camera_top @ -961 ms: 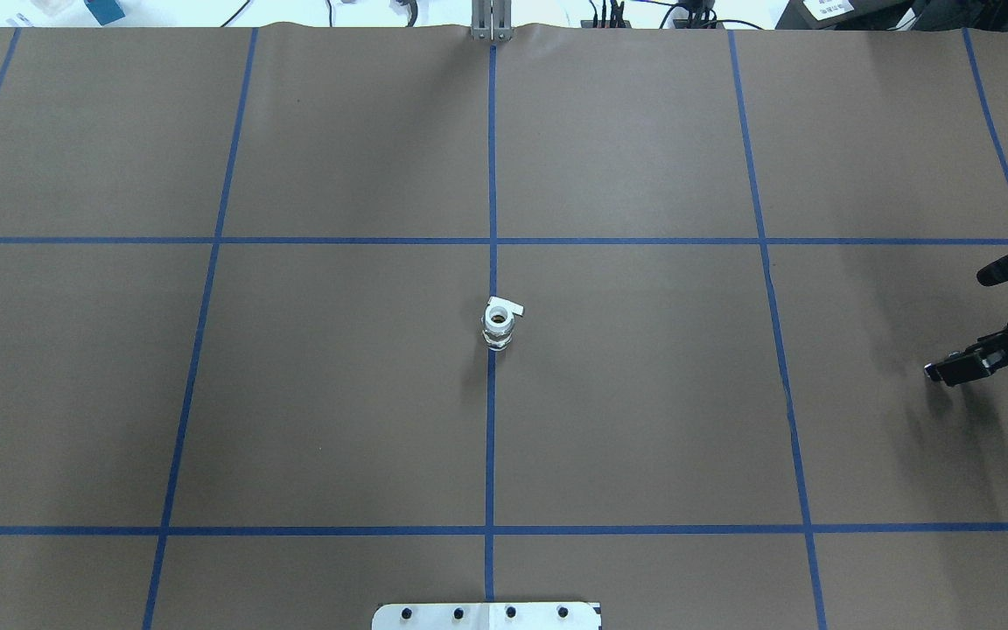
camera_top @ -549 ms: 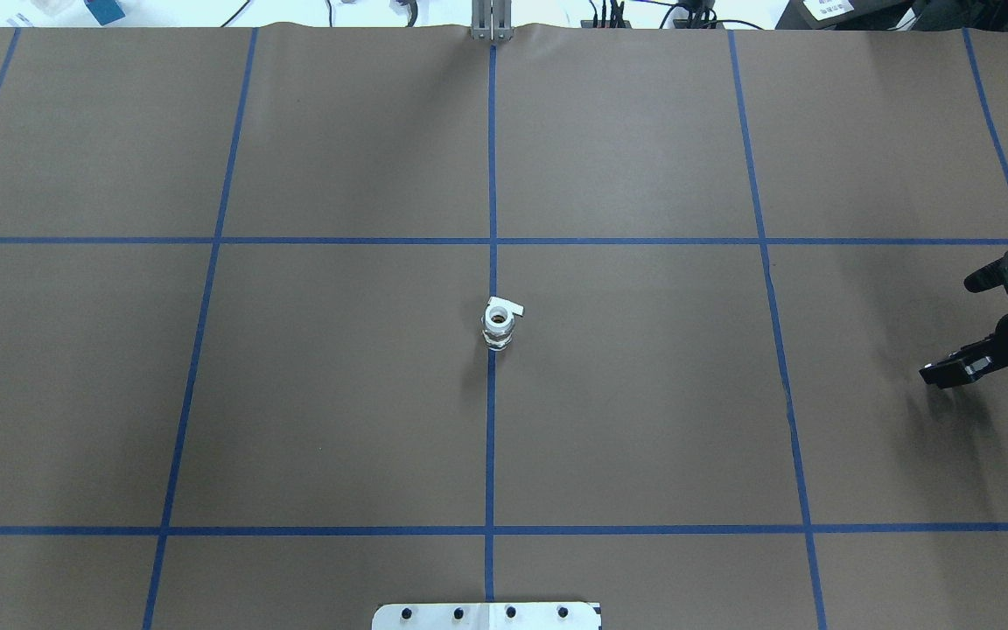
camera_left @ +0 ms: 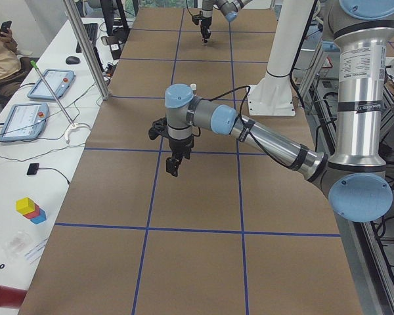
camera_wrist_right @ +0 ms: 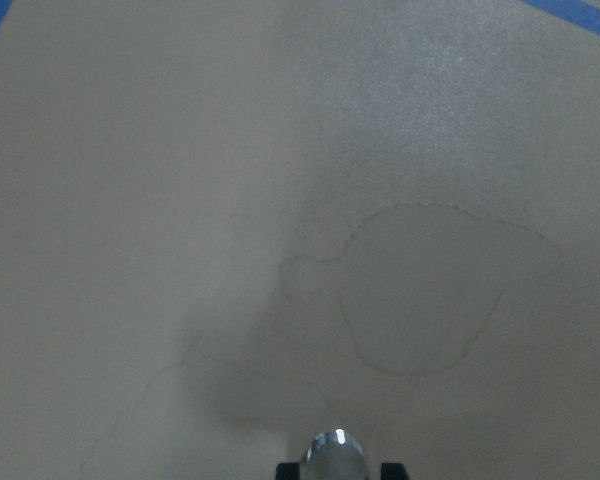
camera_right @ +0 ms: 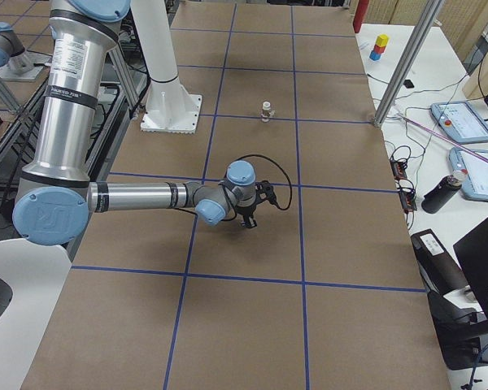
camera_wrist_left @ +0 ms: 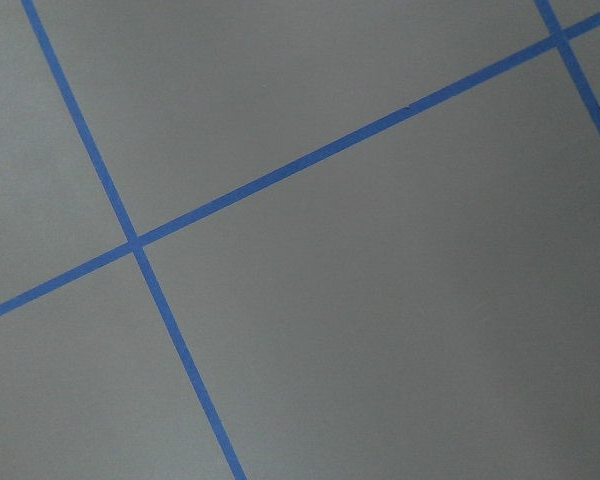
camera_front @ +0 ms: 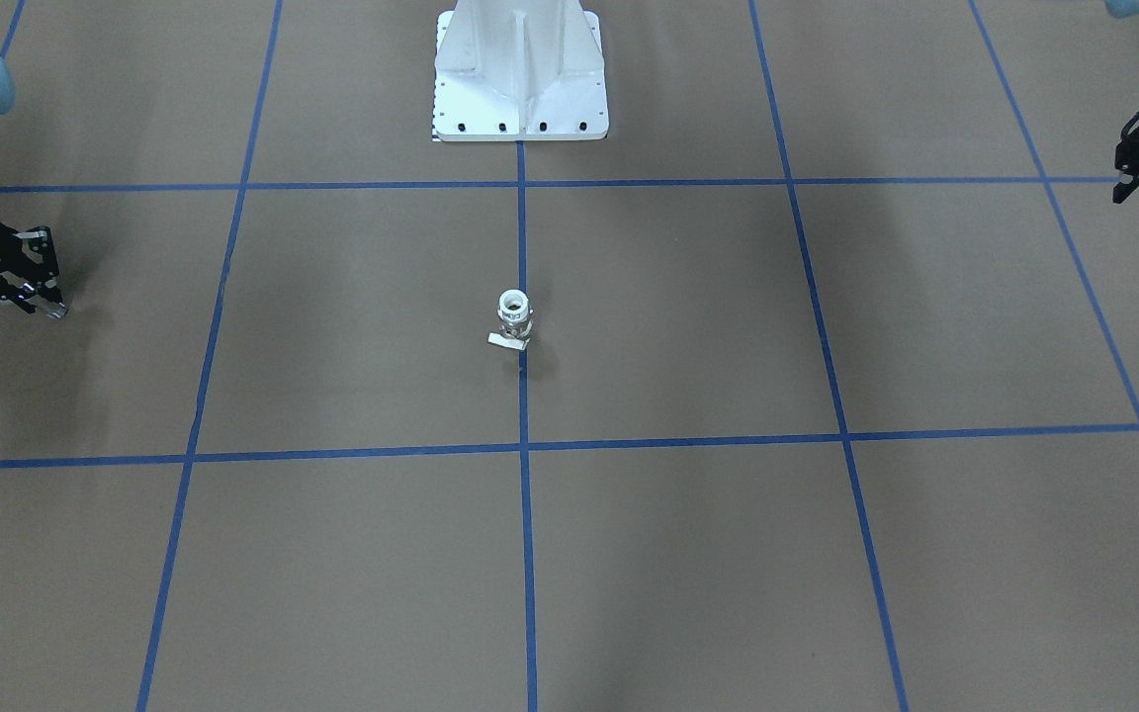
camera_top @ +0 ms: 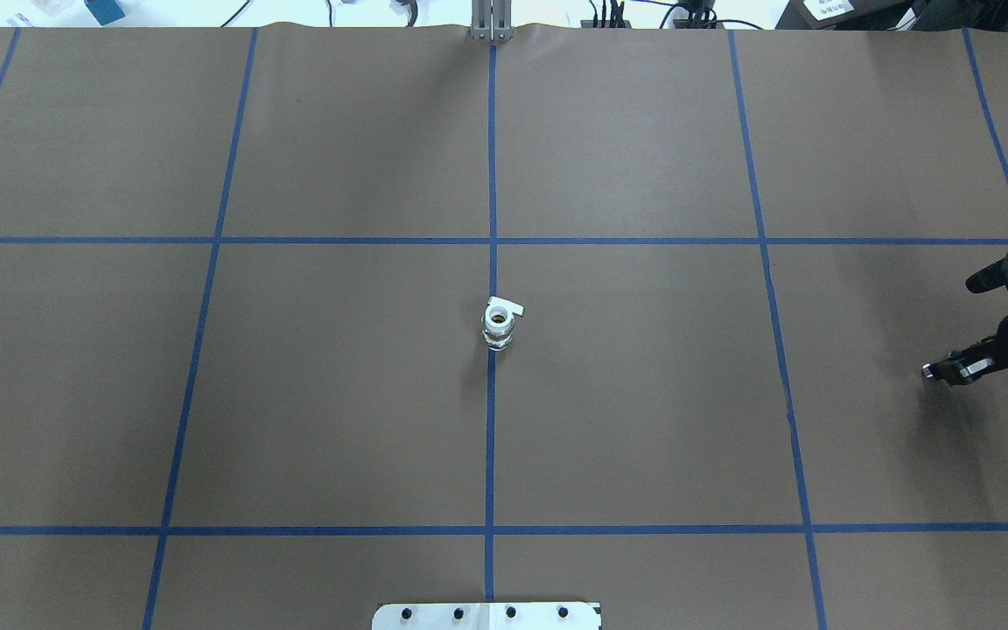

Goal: Assemble PPR valve and pipe with both arms
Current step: 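Close the right gripper on the silver pipe fitting, then lift the silver fitting and carry it above the white valve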

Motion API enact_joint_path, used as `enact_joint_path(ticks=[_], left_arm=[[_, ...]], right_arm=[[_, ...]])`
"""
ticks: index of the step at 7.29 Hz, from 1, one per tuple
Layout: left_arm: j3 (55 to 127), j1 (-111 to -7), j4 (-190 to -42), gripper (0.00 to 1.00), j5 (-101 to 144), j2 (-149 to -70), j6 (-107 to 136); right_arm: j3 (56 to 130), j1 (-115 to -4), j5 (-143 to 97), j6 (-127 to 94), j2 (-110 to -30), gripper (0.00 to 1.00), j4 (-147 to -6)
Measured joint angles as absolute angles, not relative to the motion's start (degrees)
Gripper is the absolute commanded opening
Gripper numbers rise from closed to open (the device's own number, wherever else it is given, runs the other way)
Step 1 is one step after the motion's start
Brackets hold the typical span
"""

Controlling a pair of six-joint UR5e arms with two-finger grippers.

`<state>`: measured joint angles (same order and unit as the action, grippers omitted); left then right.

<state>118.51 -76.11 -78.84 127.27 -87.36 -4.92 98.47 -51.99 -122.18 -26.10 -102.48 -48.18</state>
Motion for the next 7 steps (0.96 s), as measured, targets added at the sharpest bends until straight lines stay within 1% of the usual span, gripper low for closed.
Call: enact_joint_path(ticks=[2,3,5,7], left_arm=[[118.34,-76.11,-78.82,1.00,127.28,-87.31,-4.90],[118.09,-76.11,-78.78,1.00,127.32,-87.29,-4.87],[117.51,-76.74,-78.83,1.00,127.43,-86.73,-4.99],[116.83,-79.83,-81.22,1.00,129.46,-83.98,-6.16]], right_arm=[[99.14,-51.96,-122.16,-27.01,-100.67,0.00,-48.59],[99.27,-51.95,-122.19,-29.54,-98.22,0.00,-48.83],[100.07,-51.94,-122.42,-37.60,-90.54,0.00,-52.22],[105.29,-51.05,-122.56,-45.30,-80.27,0.00,-66.51]])
